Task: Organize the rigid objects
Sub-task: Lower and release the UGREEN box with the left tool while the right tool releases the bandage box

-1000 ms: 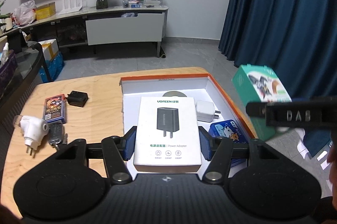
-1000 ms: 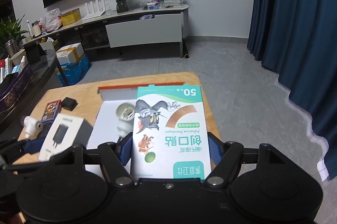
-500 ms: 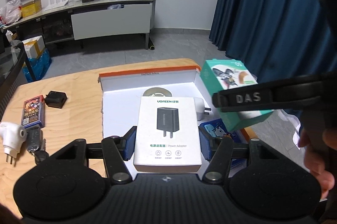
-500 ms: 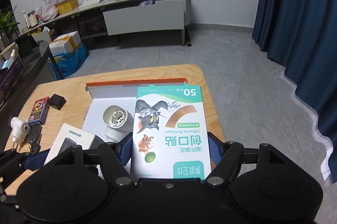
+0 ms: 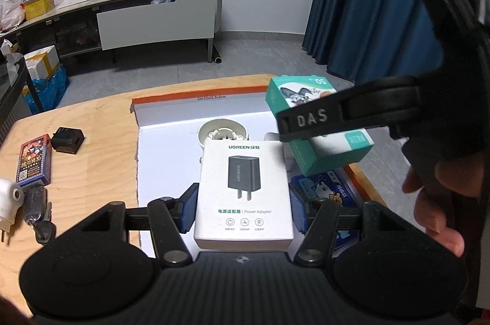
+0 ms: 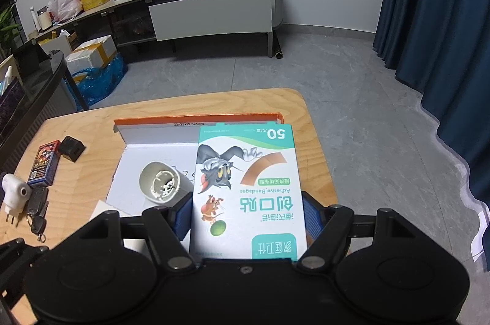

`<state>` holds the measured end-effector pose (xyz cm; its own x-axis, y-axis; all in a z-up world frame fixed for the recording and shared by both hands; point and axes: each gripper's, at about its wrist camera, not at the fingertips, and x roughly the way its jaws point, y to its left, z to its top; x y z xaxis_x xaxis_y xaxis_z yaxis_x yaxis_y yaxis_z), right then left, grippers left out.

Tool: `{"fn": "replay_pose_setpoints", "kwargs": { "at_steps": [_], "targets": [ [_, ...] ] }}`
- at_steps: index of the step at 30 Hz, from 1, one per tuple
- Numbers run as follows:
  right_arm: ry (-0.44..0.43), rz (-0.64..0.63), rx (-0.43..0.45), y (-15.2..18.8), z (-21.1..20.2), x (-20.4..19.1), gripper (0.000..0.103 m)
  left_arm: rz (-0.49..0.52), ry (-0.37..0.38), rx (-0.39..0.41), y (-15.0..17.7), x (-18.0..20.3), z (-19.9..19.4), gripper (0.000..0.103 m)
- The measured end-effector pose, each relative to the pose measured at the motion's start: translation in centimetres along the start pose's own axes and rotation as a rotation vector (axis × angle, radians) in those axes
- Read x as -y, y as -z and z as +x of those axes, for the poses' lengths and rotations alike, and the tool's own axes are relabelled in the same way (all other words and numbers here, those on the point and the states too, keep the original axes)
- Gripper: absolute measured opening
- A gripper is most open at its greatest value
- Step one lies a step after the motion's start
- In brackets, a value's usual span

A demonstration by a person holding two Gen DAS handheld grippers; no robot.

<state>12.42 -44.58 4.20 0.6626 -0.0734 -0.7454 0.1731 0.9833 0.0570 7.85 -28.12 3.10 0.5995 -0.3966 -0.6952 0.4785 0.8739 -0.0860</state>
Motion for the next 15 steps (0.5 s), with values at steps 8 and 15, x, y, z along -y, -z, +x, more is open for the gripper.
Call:
{"fn": "replay_pose_setpoints", "kwargs": {
  "at_steps": [8,15],
  "targets": [
    [0.005,0.002,-0.022,-0.7,1.9,-0.2,0.084,-0.01,0.012,-0.018,-0.1,0.0,1.1,0.06],
    [0.008,0.011,-0.034,-1.1,2.9,0.3,0.085,-0.022,0.056,-0.041,-0.1,0.0,2.1,0.061]
  ]
}}
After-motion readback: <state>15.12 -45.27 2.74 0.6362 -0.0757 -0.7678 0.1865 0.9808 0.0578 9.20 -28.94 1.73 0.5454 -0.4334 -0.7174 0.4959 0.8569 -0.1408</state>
